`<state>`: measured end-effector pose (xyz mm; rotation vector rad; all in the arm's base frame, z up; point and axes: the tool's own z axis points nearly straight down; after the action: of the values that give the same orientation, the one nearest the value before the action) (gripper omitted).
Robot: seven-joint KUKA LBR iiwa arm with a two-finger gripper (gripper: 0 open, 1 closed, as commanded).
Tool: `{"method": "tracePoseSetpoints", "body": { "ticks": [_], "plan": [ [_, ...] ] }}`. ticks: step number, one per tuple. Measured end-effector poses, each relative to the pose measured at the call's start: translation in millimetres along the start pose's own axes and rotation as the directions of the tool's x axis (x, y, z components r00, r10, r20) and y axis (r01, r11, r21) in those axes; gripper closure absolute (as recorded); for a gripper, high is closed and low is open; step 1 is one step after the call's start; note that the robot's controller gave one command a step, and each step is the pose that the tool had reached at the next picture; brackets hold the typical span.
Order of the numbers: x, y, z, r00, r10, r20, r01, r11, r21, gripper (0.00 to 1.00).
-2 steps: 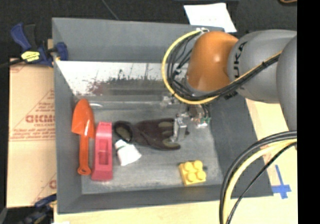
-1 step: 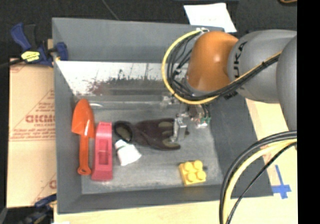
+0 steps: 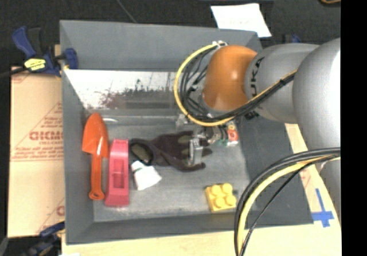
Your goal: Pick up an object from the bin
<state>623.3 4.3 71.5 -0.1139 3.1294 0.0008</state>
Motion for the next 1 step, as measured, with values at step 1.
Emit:
{"method": "tracePoseSetpoints", "body": {
  "ticks": [1],
  "plan": [
    [-0.4, 16.9, -4.7, 1.000, 0.003, 0.005, -0.003, 1.000, 0.001, 0.00]
  ]
}}
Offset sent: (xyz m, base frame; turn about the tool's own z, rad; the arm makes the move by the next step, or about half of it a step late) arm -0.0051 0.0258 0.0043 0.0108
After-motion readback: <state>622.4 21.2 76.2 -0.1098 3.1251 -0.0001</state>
